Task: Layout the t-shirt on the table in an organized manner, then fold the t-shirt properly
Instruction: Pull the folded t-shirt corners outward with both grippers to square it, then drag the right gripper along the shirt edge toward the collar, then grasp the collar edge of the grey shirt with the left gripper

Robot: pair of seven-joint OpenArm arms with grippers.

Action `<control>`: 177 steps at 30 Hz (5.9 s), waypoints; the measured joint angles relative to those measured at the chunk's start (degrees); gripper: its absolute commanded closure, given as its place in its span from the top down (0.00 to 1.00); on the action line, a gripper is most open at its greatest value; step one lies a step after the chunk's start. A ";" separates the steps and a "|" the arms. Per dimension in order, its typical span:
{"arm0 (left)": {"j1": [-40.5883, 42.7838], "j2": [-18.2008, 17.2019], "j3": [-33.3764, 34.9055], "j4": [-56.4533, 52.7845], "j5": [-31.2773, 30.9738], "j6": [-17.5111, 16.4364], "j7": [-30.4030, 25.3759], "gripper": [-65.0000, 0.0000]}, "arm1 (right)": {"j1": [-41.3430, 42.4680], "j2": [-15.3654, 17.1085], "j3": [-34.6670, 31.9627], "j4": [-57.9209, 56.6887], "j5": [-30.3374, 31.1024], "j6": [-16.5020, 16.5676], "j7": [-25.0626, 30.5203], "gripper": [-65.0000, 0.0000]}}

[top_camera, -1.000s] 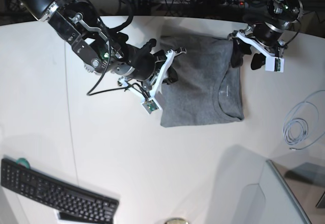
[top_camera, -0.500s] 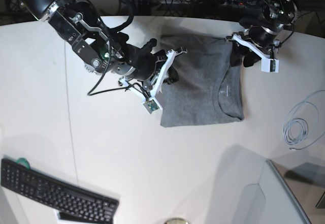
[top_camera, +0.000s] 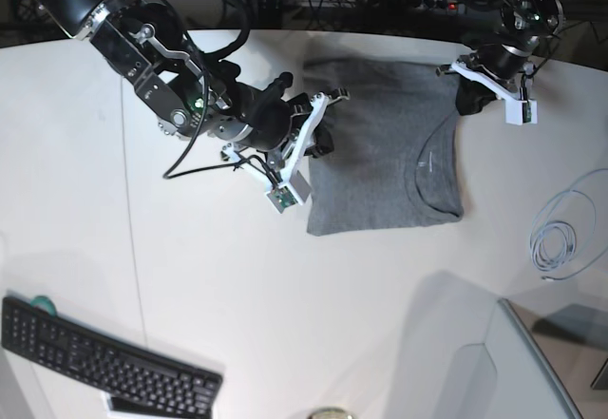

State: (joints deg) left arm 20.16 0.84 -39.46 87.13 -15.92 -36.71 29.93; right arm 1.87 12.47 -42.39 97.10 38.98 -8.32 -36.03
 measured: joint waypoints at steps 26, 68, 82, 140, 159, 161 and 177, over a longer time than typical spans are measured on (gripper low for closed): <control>1.92 0.42 -0.96 0.72 0.02 -0.17 1.81 0.00 | 6.14 -10.78 0.02 -23.37 -0.37 14.19 1.07 0.00; 1.86 -0.90 -1.18 -3.50 0.42 -0.17 1.81 0.00 | 3.19 -9.14 0.39 -12.94 0.00 14.36 -6.56 0.00; 1.75 -0.87 -1.18 -1.77 0.44 -0.15 2.05 0.00 | -0.48 -6.84 5.16 -12.24 0.59 14.21 -11.23 0.00; 5.90 -1.68 -14.23 9.97 -7.96 0.22 2.45 0.65 | 6.01 -7.32 -2.23 -21.29 1.09 14.25 -7.93 0.00; -7.93 -8.59 -1.77 -13.88 -7.41 -0.04 2.03 0.65 | 6.01 -7.28 -2.49 -21.18 1.09 14.25 -8.11 0.00; -8.46 -8.55 -1.81 -15.89 -6.67 0.04 2.05 0.65 | 6.01 -7.28 -2.49 -21.18 1.09 14.25 -8.07 0.00; -1.77 -9.38 2.03 -6.47 -14.34 -2.23 2.29 0.85 | 5.99 -7.41 -2.49 -21.18 1.09 14.25 -8.09 0.00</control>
State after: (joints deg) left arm 18.39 -8.54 -37.43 80.66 -30.26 -38.94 32.23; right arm 7.86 5.06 -44.88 75.92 40.07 5.93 -44.12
